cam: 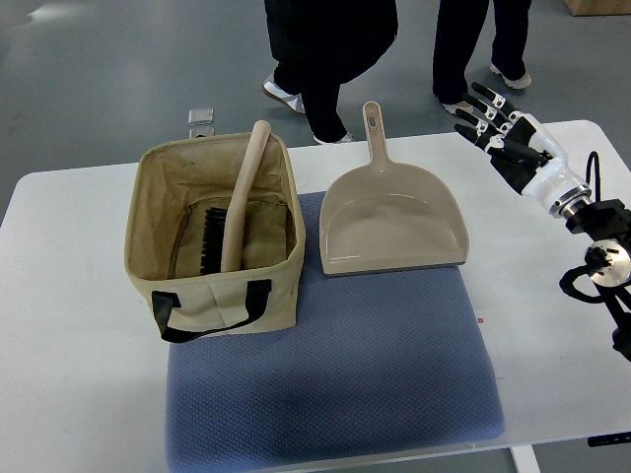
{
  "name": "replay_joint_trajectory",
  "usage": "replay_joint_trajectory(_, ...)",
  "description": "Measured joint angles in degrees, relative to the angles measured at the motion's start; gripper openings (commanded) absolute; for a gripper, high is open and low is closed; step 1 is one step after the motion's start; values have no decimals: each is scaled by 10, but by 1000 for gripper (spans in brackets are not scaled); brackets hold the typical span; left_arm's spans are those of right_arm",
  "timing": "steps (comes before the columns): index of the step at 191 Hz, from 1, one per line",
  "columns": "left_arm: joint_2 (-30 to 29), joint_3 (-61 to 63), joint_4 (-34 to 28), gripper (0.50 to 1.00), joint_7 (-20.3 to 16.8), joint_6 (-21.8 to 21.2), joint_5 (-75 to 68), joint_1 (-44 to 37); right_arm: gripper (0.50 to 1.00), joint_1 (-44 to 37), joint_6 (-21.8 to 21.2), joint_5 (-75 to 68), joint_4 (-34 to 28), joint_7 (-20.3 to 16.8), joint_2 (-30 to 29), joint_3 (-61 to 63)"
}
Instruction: Put pink broom in yellow bag with right hand
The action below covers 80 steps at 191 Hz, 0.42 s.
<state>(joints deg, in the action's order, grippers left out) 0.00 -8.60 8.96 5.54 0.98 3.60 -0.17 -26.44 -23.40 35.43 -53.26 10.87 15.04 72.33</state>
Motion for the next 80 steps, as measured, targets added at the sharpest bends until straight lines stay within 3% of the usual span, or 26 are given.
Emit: replay_joint_trajectory(80, 0, 0, 0, 1000, 0, 0, 0, 0, 930, 17, 4, 1, 31, 8, -25, 7)
